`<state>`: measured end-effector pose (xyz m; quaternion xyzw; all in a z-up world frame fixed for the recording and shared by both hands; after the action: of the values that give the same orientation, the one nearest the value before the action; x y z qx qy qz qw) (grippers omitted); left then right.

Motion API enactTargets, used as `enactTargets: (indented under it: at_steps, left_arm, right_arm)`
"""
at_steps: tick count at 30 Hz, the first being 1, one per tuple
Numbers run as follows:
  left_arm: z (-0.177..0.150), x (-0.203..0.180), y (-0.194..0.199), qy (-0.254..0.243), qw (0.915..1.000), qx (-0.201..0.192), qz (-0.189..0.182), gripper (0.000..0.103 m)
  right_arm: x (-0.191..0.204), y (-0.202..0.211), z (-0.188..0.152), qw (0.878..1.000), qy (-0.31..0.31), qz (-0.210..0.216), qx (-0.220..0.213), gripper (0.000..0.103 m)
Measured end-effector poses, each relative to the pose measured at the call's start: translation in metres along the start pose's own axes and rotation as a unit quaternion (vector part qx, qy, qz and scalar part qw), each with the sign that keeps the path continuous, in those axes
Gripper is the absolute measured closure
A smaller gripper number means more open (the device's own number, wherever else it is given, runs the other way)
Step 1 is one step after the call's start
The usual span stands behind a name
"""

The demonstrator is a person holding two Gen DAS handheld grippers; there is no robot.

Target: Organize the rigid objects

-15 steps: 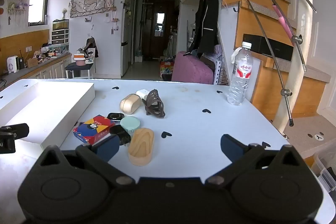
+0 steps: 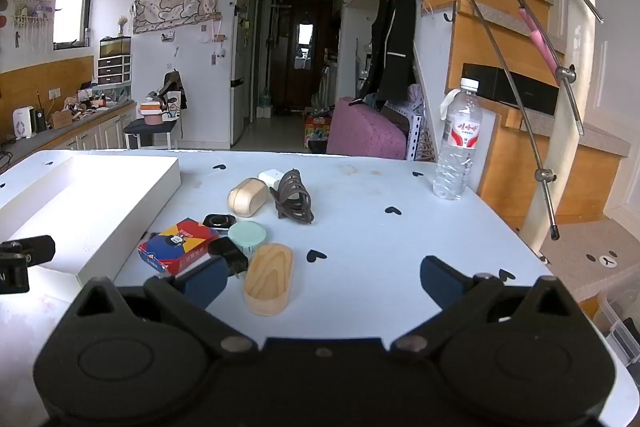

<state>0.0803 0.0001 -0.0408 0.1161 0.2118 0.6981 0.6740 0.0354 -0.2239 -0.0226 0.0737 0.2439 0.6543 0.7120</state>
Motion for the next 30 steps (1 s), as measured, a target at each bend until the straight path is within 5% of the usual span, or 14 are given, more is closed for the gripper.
enactTargets:
  at_steps: [30]
  left_arm:
    - [0.0000,0.0000,-0.0004,0.000,1.0000,0.001,0.000,0.000]
  right_arm:
    - [0.0011,-0.0025,-0.0006,1.000,0.001,0.000,0.003,0.000]
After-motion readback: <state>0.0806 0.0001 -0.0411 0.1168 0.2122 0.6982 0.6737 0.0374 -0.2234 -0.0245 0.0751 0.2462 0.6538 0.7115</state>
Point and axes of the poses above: each gripper's, at about its wrist camera, not at the fingertips, and y roughly against the way its jaws point, x to its left, z to its top, the point moved 9 cm from there along -y, roughly the way its jaws point, and after that the axes turned 12 degrees about y, right-handed, at the moved point
